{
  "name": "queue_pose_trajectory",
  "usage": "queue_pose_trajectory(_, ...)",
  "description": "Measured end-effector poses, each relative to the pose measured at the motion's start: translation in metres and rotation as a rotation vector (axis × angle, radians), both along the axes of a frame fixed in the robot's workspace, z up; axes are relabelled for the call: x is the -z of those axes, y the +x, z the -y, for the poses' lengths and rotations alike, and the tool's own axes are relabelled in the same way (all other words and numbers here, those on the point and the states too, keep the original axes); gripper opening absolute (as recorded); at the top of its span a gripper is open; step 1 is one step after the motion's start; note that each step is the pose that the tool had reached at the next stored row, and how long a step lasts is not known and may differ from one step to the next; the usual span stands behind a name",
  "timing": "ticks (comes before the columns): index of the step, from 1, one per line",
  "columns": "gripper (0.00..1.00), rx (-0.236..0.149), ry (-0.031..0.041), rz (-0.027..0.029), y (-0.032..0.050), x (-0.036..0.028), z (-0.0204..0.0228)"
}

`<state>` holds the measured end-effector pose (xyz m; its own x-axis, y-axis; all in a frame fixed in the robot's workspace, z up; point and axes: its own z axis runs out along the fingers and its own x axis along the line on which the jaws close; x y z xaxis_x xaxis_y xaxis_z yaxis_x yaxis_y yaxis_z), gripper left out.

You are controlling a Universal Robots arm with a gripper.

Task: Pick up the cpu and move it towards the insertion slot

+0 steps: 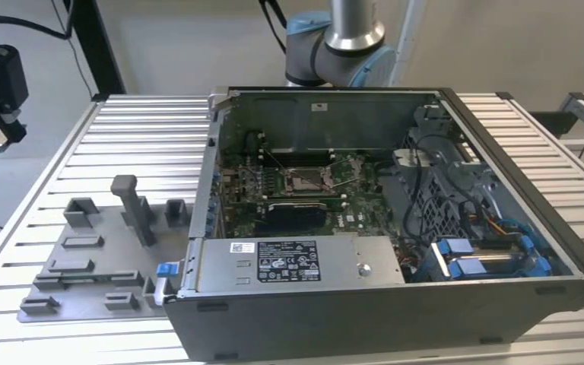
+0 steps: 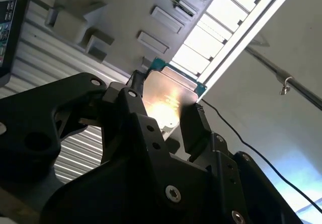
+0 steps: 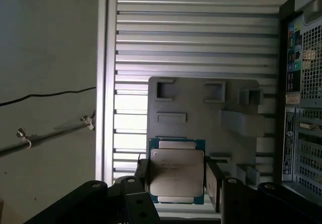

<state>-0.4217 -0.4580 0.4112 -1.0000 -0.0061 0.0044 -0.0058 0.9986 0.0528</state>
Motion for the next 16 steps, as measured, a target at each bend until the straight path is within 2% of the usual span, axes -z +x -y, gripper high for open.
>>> queue_pose_trajectory(8,0.00,0.000,0.0000,0.0000,0.0201,0.0000,0.0000)
queue_pose_trajectory(16,0.00,0.000,0.0000,0.0001,0.0356,0.0001,0.0000)
